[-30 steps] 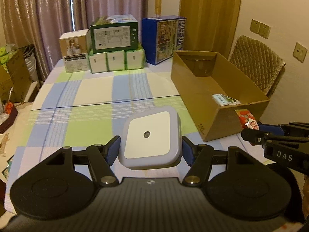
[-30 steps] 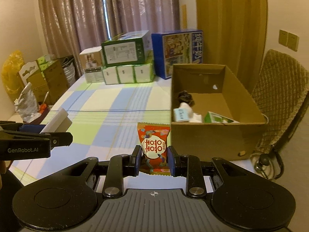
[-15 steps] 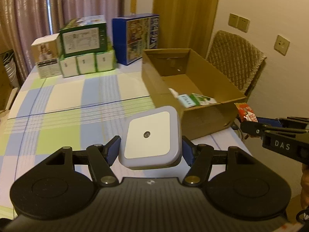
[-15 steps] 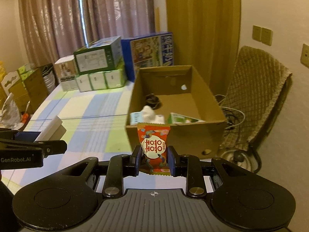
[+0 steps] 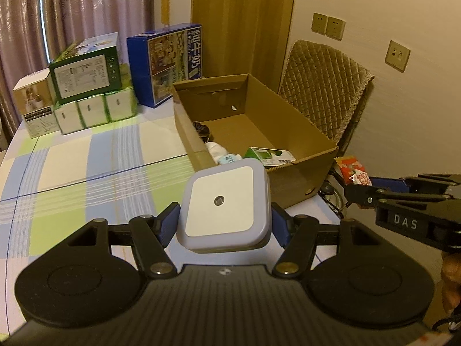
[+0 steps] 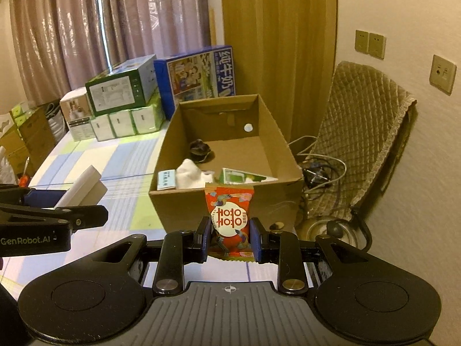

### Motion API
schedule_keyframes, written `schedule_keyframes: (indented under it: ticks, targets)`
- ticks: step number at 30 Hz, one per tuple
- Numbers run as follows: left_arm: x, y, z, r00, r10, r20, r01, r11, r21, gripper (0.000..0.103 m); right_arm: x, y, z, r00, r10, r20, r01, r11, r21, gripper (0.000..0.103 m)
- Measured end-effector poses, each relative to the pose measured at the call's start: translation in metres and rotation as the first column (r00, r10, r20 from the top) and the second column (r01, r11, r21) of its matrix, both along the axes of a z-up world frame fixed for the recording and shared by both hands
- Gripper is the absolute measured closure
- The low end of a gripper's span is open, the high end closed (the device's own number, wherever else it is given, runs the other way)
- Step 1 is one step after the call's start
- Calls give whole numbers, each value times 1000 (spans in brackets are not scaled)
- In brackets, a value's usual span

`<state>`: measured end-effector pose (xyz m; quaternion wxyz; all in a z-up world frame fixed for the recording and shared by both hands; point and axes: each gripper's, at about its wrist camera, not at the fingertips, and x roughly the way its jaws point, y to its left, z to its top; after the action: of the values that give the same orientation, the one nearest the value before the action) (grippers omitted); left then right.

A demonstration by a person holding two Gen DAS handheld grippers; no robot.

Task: Organize objects
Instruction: 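Carry night light and snack packet over the cardboard box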

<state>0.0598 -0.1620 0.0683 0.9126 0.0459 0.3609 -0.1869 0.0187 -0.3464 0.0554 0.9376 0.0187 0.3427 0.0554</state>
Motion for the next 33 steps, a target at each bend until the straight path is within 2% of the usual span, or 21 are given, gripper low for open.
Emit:
schedule_keyframes:
  ticks: [19, 33]
  targets:
    - [27, -29, 2, 999, -45, -3, 45, 999, -3, 42, 27, -11, 4, 1000, 2, 1, -2, 1000, -9, 77]
    - [80, -46, 15, 998, -62, 6, 62, 998, -3, 42, 76, -21, 18, 1000, 16, 18, -16, 999, -28, 77]
